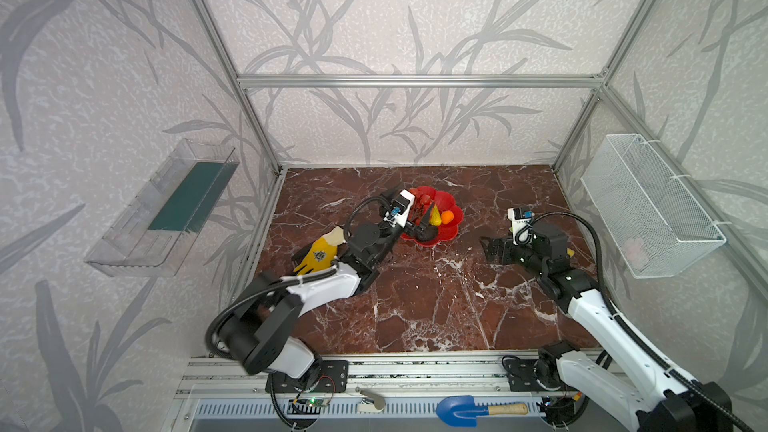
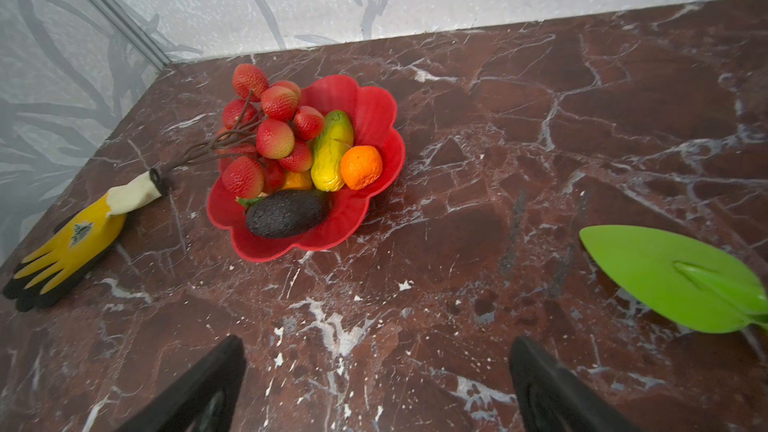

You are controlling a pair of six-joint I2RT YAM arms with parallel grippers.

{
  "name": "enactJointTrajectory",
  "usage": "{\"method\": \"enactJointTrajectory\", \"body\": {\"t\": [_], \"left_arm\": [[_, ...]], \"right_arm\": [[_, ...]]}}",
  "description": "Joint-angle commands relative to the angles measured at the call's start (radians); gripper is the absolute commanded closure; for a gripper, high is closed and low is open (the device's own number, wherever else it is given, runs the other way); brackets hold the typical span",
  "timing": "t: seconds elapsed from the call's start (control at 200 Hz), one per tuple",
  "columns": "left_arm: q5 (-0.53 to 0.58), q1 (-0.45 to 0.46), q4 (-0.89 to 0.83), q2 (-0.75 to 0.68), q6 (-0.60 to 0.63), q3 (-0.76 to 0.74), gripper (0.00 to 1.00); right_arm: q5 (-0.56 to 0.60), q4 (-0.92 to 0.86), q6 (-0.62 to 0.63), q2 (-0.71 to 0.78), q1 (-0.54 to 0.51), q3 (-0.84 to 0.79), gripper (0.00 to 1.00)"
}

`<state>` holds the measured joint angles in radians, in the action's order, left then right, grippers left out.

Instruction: Place and organize the fake fruits in the fruit bowl

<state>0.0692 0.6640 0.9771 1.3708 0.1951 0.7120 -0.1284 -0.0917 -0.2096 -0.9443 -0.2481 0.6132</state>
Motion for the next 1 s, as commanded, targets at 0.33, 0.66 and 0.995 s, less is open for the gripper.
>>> {"method": "enactJointTrajectory", "body": {"t": [0.33,0.66,0.995], "left_arm": [[0.61,-0.336,-0.461,-0.593,-0.266,-0.509,0.01],[0.307,-0.605,0.229,0.065,-0.228,-0.529,0.0],[0.282,-0.65,0.183,0.217,-0.262,-0.428,0.01]], "right_arm": [[0.38,0.605,0.25,-0.278,0.054,-0.161,0.01],[0.297,0.985,0.325,-0.506,0.073,-0.253,0.01],[0.234,1.217,0.355,-0.658,0.078,-0.301,0.01]]}}
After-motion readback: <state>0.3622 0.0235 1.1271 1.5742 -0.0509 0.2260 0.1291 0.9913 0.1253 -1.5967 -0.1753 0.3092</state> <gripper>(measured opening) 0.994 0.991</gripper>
